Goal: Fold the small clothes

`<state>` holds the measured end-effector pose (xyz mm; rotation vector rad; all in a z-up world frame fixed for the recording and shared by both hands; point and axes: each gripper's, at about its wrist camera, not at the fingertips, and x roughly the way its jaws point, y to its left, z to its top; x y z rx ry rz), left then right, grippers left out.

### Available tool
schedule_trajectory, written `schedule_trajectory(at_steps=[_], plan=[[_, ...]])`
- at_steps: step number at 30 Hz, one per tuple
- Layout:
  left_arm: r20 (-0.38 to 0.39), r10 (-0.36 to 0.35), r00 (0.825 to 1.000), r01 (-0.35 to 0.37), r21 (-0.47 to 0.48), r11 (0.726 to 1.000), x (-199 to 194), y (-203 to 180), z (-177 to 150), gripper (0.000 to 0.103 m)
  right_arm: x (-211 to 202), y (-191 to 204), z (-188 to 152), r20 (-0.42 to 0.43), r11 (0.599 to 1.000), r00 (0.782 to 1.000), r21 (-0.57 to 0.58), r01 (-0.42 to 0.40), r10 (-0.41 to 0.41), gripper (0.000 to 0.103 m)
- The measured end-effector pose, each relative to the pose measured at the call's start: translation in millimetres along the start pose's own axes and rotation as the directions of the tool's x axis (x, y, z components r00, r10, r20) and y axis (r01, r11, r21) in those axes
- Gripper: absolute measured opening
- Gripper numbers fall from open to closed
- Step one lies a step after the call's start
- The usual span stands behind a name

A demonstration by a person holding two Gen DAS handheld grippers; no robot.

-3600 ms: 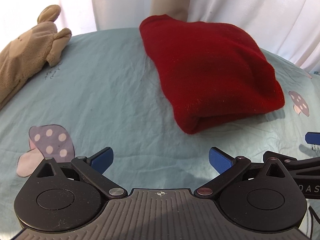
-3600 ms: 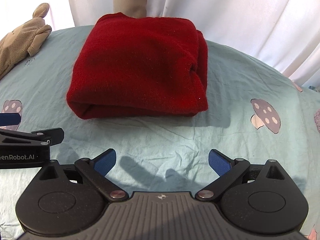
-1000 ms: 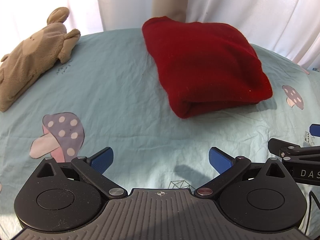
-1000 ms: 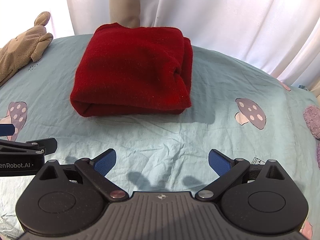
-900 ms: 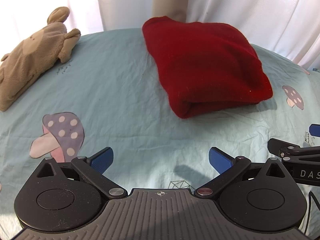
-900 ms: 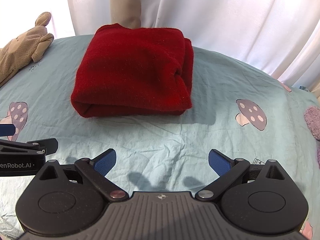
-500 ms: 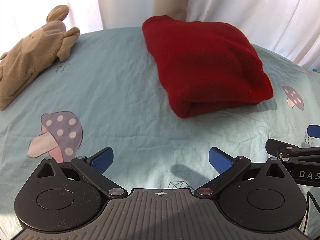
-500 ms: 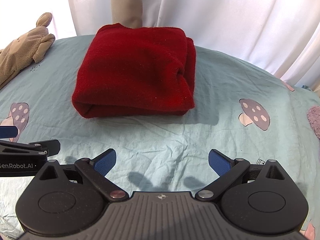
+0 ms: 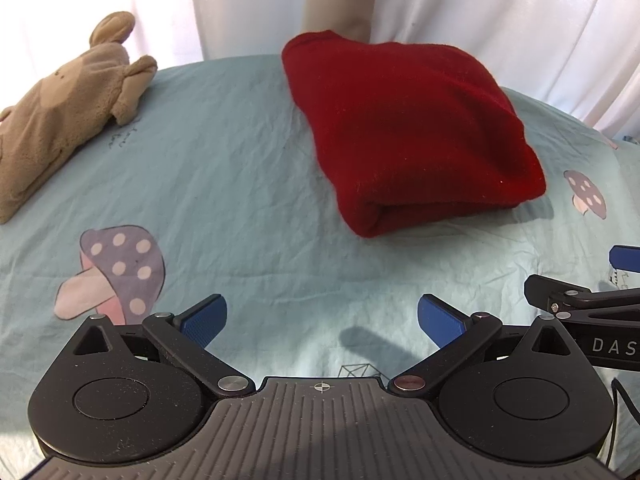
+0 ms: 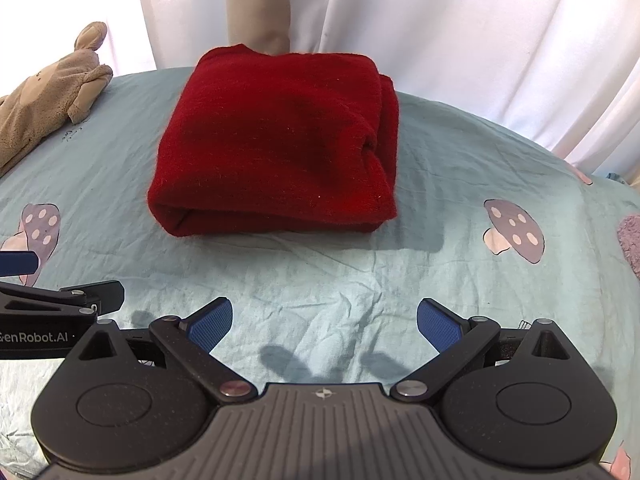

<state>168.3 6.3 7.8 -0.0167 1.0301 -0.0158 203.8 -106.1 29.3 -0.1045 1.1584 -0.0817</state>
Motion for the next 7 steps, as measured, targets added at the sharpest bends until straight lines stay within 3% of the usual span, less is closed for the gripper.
schedule_trajectory(at_steps=[7], plan=[[-0.003,0.0,1.0,0.0,-0.001,1.0,1.2,0.6,0.5,0.103,1.6,0.2,1.7,0.0,1.0,1.0,-0.005,0.0,0.0,0.099]])
